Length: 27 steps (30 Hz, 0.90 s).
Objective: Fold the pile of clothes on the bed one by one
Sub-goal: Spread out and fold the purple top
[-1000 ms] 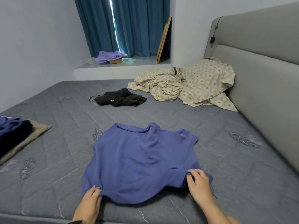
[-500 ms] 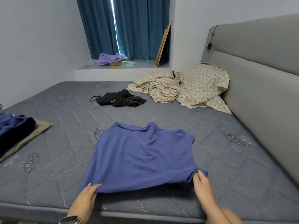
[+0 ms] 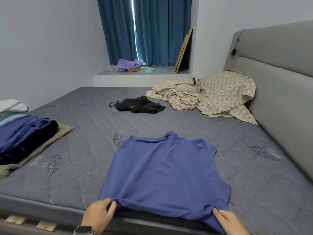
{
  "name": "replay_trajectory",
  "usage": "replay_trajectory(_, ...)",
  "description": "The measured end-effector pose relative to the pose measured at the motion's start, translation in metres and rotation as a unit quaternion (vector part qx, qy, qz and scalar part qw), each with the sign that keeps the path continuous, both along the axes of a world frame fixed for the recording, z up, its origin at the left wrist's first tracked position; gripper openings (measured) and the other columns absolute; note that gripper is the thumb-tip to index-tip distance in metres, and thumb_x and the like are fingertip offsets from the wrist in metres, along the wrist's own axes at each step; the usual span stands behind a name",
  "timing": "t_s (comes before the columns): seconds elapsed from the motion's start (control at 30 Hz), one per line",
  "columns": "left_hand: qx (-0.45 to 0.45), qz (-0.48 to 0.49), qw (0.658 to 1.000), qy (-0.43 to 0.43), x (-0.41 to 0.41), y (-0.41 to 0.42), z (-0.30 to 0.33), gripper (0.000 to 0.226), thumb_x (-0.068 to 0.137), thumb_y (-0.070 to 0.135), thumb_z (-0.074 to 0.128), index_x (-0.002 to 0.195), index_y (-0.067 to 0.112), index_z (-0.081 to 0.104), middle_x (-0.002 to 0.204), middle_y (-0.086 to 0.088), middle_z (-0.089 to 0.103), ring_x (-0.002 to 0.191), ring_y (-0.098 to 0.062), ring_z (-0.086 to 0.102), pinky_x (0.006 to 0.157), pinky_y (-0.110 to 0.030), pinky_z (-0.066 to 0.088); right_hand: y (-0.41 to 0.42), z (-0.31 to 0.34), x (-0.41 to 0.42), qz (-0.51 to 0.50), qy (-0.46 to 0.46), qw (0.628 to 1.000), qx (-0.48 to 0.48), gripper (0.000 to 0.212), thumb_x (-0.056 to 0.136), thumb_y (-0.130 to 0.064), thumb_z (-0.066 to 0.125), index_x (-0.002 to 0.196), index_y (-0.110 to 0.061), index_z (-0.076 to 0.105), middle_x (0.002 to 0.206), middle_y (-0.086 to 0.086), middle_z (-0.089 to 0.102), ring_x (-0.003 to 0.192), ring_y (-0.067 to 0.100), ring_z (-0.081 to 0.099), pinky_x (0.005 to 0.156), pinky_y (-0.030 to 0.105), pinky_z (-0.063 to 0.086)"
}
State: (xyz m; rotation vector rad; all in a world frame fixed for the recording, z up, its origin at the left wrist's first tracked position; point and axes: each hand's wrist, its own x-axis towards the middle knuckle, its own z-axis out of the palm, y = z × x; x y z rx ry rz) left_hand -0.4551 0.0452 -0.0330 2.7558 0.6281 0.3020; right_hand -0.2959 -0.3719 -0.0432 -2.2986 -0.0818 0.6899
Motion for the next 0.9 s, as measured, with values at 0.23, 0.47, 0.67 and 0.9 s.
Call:
replay_trajectory(0.23, 0.048, -0.016, 0.999, 0.01, 0.04, 0.033, 0.026, 0.033, 0.089, 0.047, 0.05, 0.07, 0.022, 0.057, 0.073, -0.008, 0.069, 0.078, -0.031, 0.065, 0.06, -0.034, 0.044, -0.008, 0.06, 0.05, 0.057, -0.15, 0.987, 0.003, 0.05, 0.079, -0.067, 0.053, 0.055, -0.022, 0.054, 0.055, -0.008, 0.055, 0.055, -0.005, 0.044, 0.062, 0.023, 0.047)
replay_trajectory(0.47, 0.157, 0.017, 0.982, 0.105, 0.143, 0.053, 0.074, 0.033, 0.099, 0.046, 0.034, 0.105, 0.02, 0.054, 0.112, -0.007, 0.063, 0.112, -0.03, 0.049, 0.085, -0.04, 0.042, 0.032, 0.116, 0.138, 0.068, -0.238, 0.963, -0.108, 0.03, 0.101, -0.027, 0.044, 0.077, -0.013, 0.055, 0.075, 0.004, 0.063, 0.063, 0.017, 0.061, 0.055, 0.024, 0.037)
replay_trajectory(0.67, 0.12, 0.077, 0.986, 0.082, 0.179, 0.032, 0.028, 0.045, 0.078, 0.033, 0.073, 0.115, 0.01, 0.062, 0.116, -0.017, 0.054, 0.108, -0.037, 0.05, 0.088, -0.051, 0.042, 0.078, 0.057, 0.16, 0.008, -0.32, 0.92, -0.225, 0.045, 0.094, -0.037, 0.052, 0.136, -0.023, 0.046, 0.14, 0.006, 0.045, 0.13, 0.028, 0.037, 0.099, 0.044, 0.035)
replay_trajectory(0.9, 0.027, 0.009, 0.975, 0.219, 0.153, 0.014, -0.047, 0.071, 0.081, 0.073, 0.005, 0.148, 0.05, 0.002, 0.161, 0.005, -0.005, 0.148, -0.021, -0.004, 0.115, -0.055, 0.001, 0.095, -0.047, 0.103, 0.162, -0.276, 0.907, -0.275, 0.053, 0.089, -0.071, 0.023, 0.129, -0.046, 0.047, 0.134, 0.001, 0.058, 0.128, 0.023, 0.042, 0.101, 0.057, 0.029)
